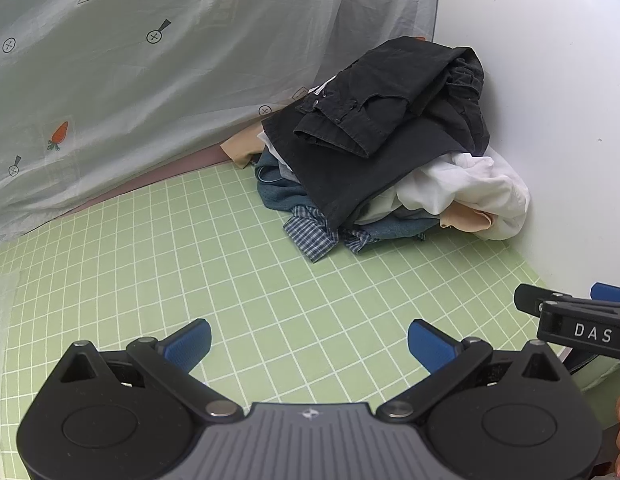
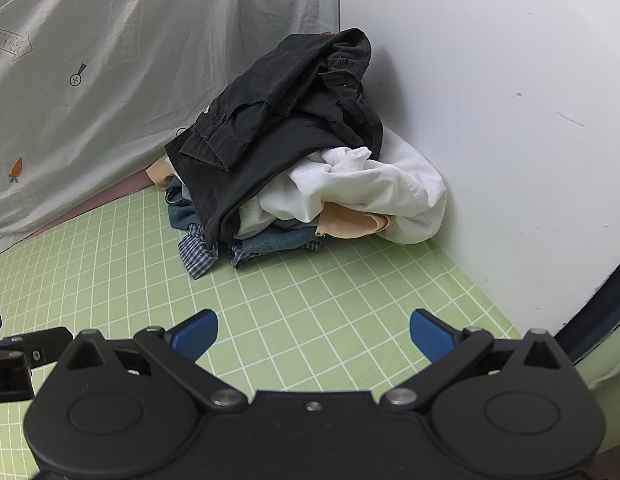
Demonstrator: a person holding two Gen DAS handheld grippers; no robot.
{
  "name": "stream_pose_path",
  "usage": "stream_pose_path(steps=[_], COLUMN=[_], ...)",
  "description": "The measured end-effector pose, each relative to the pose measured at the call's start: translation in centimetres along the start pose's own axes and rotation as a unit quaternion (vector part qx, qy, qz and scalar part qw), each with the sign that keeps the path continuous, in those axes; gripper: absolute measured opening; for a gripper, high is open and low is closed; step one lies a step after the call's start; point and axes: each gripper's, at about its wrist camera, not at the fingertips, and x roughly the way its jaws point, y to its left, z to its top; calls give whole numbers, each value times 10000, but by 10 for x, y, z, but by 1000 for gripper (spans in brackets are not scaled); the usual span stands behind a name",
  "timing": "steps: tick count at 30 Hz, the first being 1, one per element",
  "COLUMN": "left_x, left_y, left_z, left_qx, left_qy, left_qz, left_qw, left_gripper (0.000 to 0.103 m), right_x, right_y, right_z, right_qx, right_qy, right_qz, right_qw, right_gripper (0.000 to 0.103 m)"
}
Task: Fold clothes
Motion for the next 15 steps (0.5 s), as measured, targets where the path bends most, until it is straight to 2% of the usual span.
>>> stream_pose_path(steps=[15], left_x=[4], left_y=[4], left_z=[-1], left_qx=[29], left_qy=[24], left_qz=[33], left_qw=[10000], left_gripper=[103], right_x=[2], right_y=[5], right_z=[0], right_qx=[56], right_qy=[28], right_qz=[-56], right_qw=[10000], right_gripper=[103])
